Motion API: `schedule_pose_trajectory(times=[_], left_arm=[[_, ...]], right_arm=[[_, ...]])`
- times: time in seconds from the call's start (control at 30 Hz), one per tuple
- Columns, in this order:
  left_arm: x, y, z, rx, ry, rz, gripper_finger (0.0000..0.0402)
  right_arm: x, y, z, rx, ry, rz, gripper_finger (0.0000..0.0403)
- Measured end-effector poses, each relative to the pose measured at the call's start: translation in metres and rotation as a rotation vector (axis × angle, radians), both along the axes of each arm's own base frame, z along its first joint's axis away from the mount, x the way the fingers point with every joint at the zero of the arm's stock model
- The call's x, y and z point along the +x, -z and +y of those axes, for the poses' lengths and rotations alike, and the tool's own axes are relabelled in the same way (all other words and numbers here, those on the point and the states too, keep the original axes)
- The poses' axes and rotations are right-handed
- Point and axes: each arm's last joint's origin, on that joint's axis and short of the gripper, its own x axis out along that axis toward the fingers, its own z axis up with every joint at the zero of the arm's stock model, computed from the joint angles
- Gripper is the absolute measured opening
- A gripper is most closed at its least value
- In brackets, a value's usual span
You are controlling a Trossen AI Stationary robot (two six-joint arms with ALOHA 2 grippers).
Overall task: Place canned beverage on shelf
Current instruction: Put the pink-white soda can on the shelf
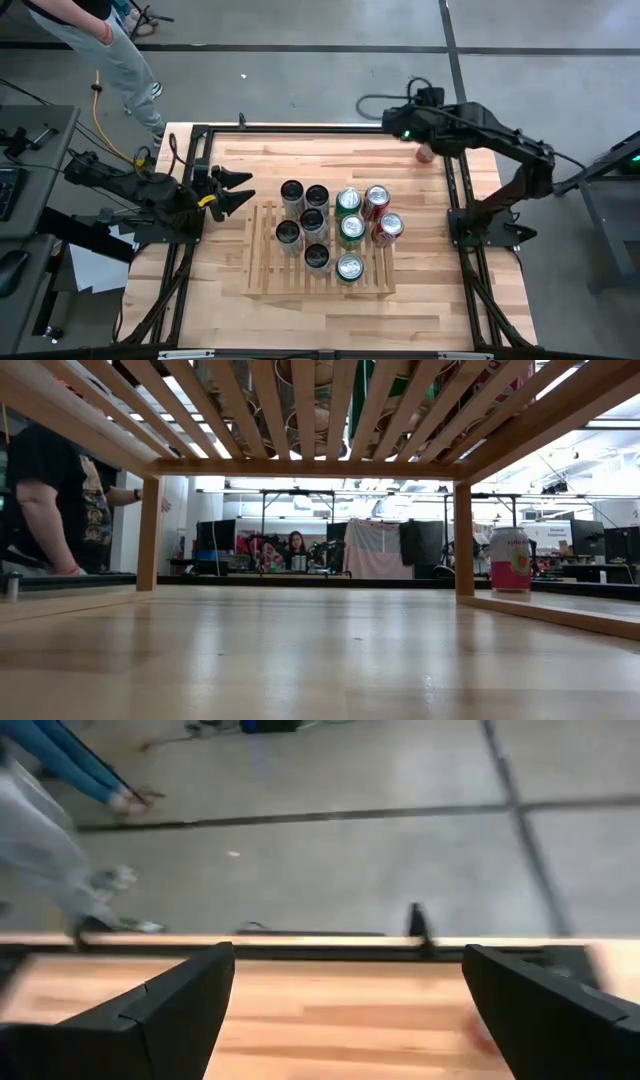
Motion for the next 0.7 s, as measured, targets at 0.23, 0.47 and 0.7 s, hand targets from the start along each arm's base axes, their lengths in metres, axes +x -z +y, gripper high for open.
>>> schedule_pose_trajectory(times=[0.23,0.47,0.7], left_arm=[[0.004,0.004,-0.001,-0.063,0.007,0.016,0.04],[0.002,0.003,0.001,-0.083,-0.068,-0.007,0.04],[0.002,0.002,0.002,-0.131,-0.105,-0.035,0.04]], right_arm=[[-0.043,0.076,-0.044,0.206,0.229,0.088,0.0378],[-0.085,0.13,-0.068,0.242,0.35,-0.045,0.0378],[-0.1,0.175,-0.097,0.309,0.368,0.029,0.0378]])
